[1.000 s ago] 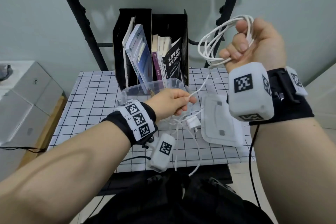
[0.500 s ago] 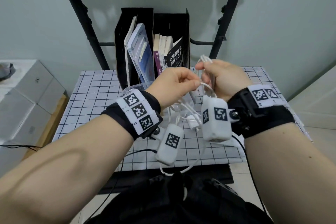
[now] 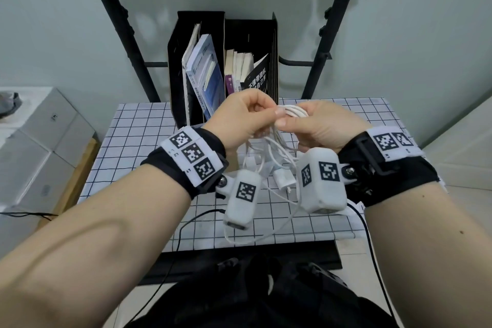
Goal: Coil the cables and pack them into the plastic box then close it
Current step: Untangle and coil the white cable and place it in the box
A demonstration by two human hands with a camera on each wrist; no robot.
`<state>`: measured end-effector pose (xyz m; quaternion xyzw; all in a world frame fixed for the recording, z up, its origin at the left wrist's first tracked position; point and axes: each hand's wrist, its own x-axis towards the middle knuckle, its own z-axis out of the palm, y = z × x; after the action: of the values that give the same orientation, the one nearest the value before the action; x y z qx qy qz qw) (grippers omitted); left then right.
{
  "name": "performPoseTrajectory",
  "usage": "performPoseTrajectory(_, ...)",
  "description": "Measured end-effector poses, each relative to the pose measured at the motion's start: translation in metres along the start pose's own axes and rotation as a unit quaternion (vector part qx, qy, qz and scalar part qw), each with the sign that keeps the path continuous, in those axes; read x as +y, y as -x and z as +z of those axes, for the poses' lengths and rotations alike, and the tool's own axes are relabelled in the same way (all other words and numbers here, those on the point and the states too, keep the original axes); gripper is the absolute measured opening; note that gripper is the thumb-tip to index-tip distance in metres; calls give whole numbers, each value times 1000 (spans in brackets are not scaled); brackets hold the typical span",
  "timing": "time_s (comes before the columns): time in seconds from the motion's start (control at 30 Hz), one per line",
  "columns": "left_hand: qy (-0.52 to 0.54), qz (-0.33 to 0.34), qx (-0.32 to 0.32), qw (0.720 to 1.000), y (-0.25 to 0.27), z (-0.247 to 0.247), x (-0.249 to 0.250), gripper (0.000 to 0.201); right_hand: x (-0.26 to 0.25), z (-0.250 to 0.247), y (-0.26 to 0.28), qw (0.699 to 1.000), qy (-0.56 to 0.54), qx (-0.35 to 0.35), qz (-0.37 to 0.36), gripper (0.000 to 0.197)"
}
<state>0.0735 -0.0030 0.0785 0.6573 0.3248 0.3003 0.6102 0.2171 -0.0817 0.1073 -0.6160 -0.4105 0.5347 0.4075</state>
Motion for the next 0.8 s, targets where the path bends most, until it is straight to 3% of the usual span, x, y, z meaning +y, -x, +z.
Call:
performPoseTrajectory(0.13,35,-58,-22,997,-1,-6,-11,14,-8,1,5,996,-85,38,-9,3)
performPoseTrajectory(0.23,30,-79,-28,996,0,-10,-18,21,-5,-7,0,990,-115,75,-17,11)
performPoseTrajectory(0.4,-81,-73,-64,992,6,-23,-28,20,-3,-23,-4,975,-188,105,-46,15)
performPoseTrajectory(0.47,-88,-72,-47,992,8,-25,-30,14,-3,-26,-4,971,-199,123,-51,17)
performPoseTrajectory(0.63,-22,-41,1,999,8,-27,-30,23,-1,-27,-4,963,-204,172,-35,15)
performPoseTrajectory(0.8,59,-31,-7,998,10,-25,-27,25,5,-34,-8,958,-193,213,-20,11)
